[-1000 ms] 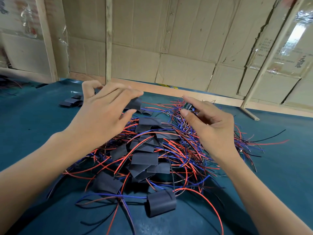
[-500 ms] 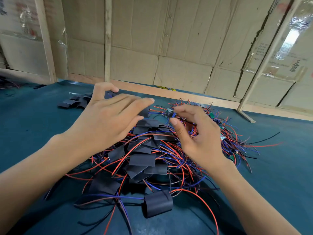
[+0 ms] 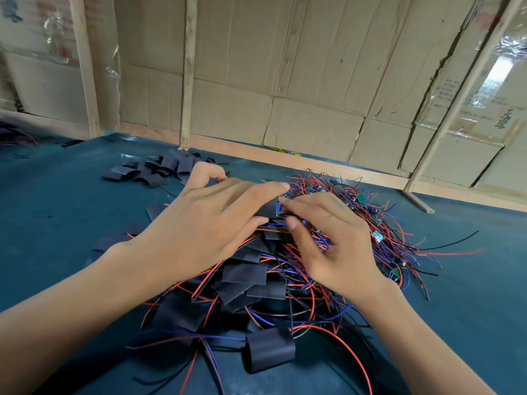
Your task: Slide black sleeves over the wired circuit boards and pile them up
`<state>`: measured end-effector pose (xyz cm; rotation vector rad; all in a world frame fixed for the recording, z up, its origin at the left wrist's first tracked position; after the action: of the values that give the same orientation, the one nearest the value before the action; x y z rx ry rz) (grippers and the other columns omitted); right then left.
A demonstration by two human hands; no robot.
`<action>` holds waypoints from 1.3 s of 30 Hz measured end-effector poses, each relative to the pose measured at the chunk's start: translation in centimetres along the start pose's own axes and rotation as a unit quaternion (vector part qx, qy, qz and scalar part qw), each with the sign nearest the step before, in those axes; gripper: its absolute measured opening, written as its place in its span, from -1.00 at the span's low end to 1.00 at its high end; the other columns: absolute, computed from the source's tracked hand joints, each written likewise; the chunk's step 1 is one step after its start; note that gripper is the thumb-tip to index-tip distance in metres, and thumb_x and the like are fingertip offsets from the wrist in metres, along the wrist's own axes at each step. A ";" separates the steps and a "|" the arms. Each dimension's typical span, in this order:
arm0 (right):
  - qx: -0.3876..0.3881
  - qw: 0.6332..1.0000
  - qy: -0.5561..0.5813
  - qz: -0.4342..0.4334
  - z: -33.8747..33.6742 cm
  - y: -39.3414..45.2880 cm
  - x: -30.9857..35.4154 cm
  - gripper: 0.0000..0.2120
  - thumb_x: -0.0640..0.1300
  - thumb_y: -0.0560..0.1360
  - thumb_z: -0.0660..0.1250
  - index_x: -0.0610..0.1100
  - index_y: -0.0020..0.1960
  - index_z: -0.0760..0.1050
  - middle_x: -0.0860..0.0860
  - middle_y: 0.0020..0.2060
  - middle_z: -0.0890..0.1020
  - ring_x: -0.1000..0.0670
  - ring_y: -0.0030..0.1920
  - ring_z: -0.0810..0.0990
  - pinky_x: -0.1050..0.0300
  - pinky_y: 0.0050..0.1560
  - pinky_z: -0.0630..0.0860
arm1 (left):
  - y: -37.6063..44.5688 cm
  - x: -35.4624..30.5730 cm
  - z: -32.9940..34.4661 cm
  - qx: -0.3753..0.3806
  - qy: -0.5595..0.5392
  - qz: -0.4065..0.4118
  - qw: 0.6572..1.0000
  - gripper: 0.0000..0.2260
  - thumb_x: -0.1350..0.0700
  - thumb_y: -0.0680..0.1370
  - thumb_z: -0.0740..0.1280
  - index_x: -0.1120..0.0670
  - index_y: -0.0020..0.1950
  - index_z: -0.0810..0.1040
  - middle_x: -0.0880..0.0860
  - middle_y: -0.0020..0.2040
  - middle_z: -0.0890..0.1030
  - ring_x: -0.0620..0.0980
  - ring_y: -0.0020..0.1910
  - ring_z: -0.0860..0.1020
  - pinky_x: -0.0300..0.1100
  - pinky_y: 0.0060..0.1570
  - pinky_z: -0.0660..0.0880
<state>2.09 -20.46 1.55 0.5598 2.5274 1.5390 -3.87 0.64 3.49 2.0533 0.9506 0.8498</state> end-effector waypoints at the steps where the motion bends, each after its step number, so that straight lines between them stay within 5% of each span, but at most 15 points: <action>1: 0.008 1.000 0.007 0.006 0.0 0.0 0.1 -0.77 -0.35 0.53 0.38 -0.25 0.17 0.65 -0.04 0.00 0.66 -0.03 -0.01 0.61 0.14 0.08 0.50 | 0.0 0.3 0.2 -0.005 0.012 0.003 1.000 -0.58 0.18 0.44 0.53 0.14 0.25 0.50 0.04 0.06 0.65 0.10 -0.02 0.63 0.01 0.14 0.28; 10: 0.025 0.995 0.025 0.092 -0.3 -0.1 0.4 -0.65 -0.18 0.55 0.37 0.04 0.29 0.44 0.18 -0.04 0.68 0.19 0.05 0.63 0.29 0.13 0.46 | 0.1 -0.4 0.5 0.074 -0.100 -0.091 0.988 -0.71 -0.05 0.57 0.34 0.06 0.22 0.60 -0.10 0.09 0.65 -0.08 0.07 0.58 -0.01 0.14 0.30; 14: -0.075 0.986 -0.096 0.116 -2.4 0.4 -2.2 -0.73 -0.17 0.54 0.30 -0.05 0.23 0.51 0.19 -0.06 0.68 0.34 0.02 0.54 0.22 0.17 0.30 | 0.1 0.6 0.8 0.075 -0.136 -0.140 0.978 -0.67 -0.16 0.61 0.19 -0.08 0.19 0.65 -0.17 0.30 0.57 -0.17 0.26 0.52 0.07 0.23 0.30; 19: -0.117 0.905 -0.238 0.331 -7.6 -2.4 -9.1 -0.71 -0.16 0.50 0.25 -0.04 0.21 0.51 0.13 -0.04 0.65 -0.08 0.06 0.64 0.04 0.16 0.22 | -0.9 6.3 0.4 -0.067 -0.172 -0.305 0.934 -0.73 -0.10 0.68 0.14 -0.17 0.19 0.62 -0.02 0.07 0.70 -0.12 0.05 0.59 -0.20 0.14 0.41; 22: -0.011 0.844 -0.299 0.445 -8.5 -4.9 -11.5 -0.69 -0.05 0.56 0.31 -0.01 0.30 0.51 0.01 0.14 0.67 -0.20 0.18 0.58 -0.10 0.26 0.27 | -4.3 11.2 1.4 -0.006 -0.114 -0.440 0.891 -0.77 0.05 0.66 0.23 -0.06 0.25 0.61 0.02 0.22 0.64 -0.01 0.15 0.56 -0.16 0.27 0.37; 25: 0.117 0.804 -0.297 0.502 -7.4 -6.3 -12.2 -0.64 0.13 0.55 0.35 0.11 0.32 0.54 0.04 0.19 0.66 -0.21 0.30 0.49 -0.13 0.31 0.23 | -7.7 12.7 2.3 0.088 -0.143 -0.426 0.889 -0.73 0.26 0.60 0.31 -0.08 0.13 0.65 0.01 0.18 0.64 0.01 0.19 0.56 -0.38 0.30 0.29; 29: 0.146 0.808 -0.330 0.466 -6.4 -6.2 -12.4 -0.69 0.18 0.53 0.35 0.16 0.24 0.61 0.00 0.21 0.64 -0.19 0.32 0.41 -0.12 0.30 0.19 | -7.2 13.8 4.5 0.055 -0.190 -0.430 0.881 -0.68 0.21 0.58 0.35 -0.26 0.07 0.59 -0.11 0.05 0.66 -0.12 0.06 0.59 -0.38 0.18 0.39; 31: 0.171 0.797 -0.344 0.466 -6.2 -6.0 -12.5 -0.64 0.13 0.53 0.34 0.14 0.32 0.55 0.02 0.25 0.61 -0.17 0.35 0.37 -0.10 0.31 0.18 | -6.0 14.8 6.2 0.056 -0.172 -0.384 0.906 -0.68 0.24 0.58 0.35 -0.22 0.09 0.60 -0.10 0.04 0.64 -0.10 0.02 0.59 -0.45 0.13 0.39; 34: 0.208 0.770 -0.336 0.500 -5.8 -5.6 -12.8 -0.65 -0.10 0.46 0.31 0.09 0.23 0.57 -0.01 0.20 0.58 -0.19 0.30 0.40 -0.09 0.26 0.22 | -4.4 17.1 9.0 0.172 -0.099 -0.277 0.940 -0.68 0.32 0.53 0.39 0.06 0.23 0.63 0.11 0.16 0.63 0.17 0.17 0.58 -0.16 0.25 0.40; 37: 0.182 0.745 -0.372 0.523 -6.2 -5.7 -13.1 -0.84 -0.19 0.35 0.26 0.02 -0.24 0.57 -0.08 -0.06 0.52 -0.24 0.11 0.47 -0.06 0.12 0.28 | -4.5 18.0 11.1 0.318 -0.052 -0.297 0.899 -0.55 0.13 0.58 0.37 0.02 0.47 0.43 0.15 0.47 0.40 0.21 0.44 0.35 0.11 0.41 0.30; 39: 0.166 0.730 -0.397 0.532 -6.4 -5.6 -13.2 -0.82 -0.18 0.38 0.23 -0.01 -0.23 0.60 -0.12 -0.05 0.55 -0.24 0.06 0.46 -0.07 0.13 0.30 | -5.5 18.4 12.0 0.343 -0.013 -0.330 0.879 -0.58 0.06 0.60 0.30 -0.08 0.47 0.43 0.05 0.48 0.40 0.13 0.45 0.35 0.11 0.34 0.34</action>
<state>10.99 -33.09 -1.40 2.3768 1.7121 0.5806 13.06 14.42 -2.53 2.0168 1.9904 0.1030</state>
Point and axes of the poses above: each hand's wrist, its own y-axis towards the middle knuckle, its own z-axis out of the palm, x = y × z, the point moved 1 cm from there along y, towards the middle knuckle
